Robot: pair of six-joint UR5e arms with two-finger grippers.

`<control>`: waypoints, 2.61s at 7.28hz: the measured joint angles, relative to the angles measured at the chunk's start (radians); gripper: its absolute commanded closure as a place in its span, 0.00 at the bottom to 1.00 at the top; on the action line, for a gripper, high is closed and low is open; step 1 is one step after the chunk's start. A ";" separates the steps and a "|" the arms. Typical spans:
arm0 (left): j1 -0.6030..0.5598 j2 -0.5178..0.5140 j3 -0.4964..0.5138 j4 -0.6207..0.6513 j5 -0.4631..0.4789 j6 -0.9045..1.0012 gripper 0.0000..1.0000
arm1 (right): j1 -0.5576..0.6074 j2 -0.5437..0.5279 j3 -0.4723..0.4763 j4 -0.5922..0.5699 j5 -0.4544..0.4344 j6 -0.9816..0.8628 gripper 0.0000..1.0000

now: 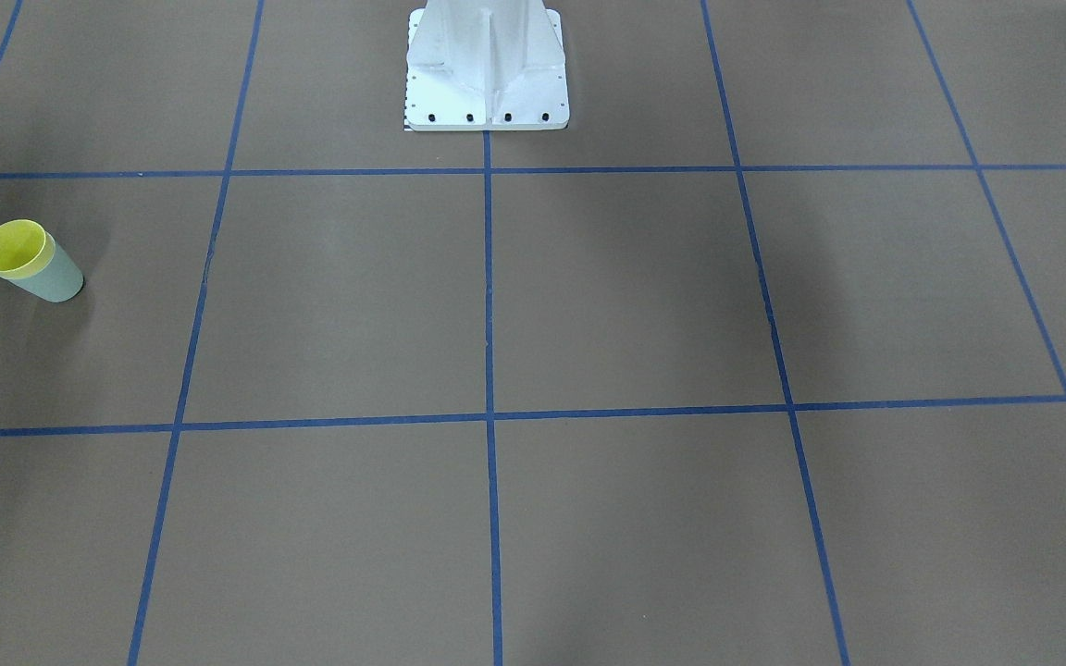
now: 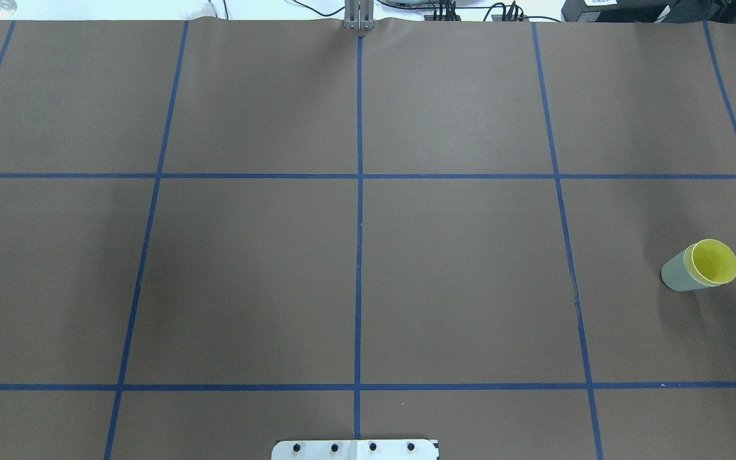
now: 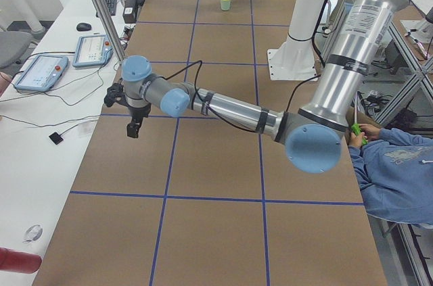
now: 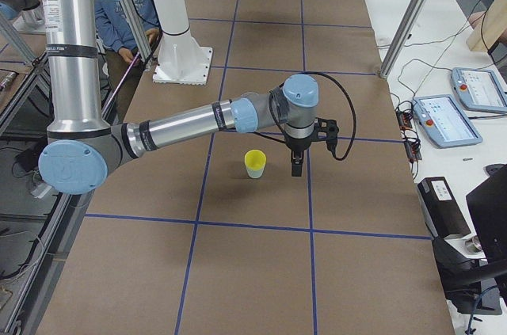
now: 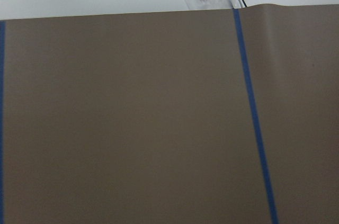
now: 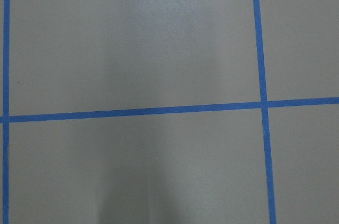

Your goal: Transfer and stack yellow cup on green cup

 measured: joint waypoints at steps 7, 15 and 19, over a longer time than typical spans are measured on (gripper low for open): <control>-0.106 0.388 -0.285 0.334 0.009 0.247 0.00 | 0.043 -0.063 0.000 -0.083 -0.006 -0.210 0.00; -0.107 0.311 -0.195 0.304 -0.053 0.155 0.00 | 0.044 -0.118 -0.024 -0.082 0.041 -0.209 0.00; -0.107 0.334 -0.234 0.360 -0.057 0.156 0.00 | 0.044 -0.119 -0.019 -0.082 0.045 -0.207 0.00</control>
